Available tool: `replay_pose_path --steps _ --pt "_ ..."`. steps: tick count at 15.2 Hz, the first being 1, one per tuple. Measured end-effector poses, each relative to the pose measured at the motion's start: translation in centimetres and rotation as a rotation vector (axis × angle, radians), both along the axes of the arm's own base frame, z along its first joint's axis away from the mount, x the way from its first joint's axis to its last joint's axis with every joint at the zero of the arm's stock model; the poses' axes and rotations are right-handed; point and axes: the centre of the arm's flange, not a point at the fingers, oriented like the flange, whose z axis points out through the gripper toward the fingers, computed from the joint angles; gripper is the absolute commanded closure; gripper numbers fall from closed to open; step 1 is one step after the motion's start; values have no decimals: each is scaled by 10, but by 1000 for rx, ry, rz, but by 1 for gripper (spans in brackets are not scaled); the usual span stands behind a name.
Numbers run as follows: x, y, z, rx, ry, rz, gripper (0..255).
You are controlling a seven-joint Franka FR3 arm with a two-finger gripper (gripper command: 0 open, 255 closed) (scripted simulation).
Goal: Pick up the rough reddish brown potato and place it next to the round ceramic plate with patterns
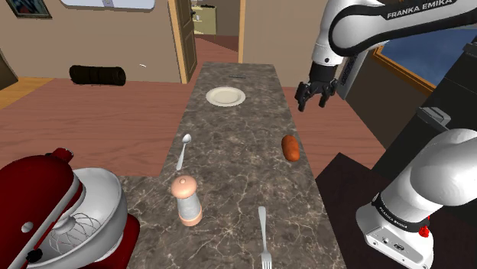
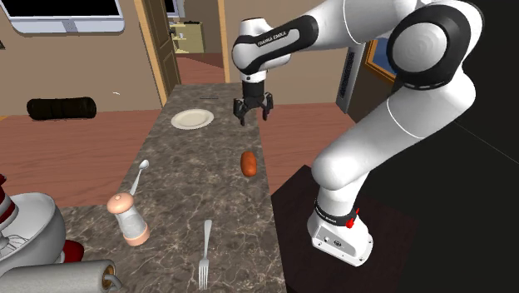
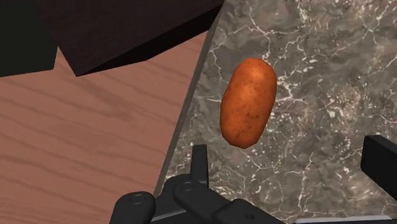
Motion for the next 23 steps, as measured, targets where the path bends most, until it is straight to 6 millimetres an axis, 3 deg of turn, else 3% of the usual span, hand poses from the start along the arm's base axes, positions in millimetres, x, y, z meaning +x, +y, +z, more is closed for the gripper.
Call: replay_pose_path --steps 11,19,23 --pt "43 -27 -141 65 32 -331 0" --pt "48 -26 -189 73 34 -379 0" --pt "47 -25 -198 73 33 -379 0"
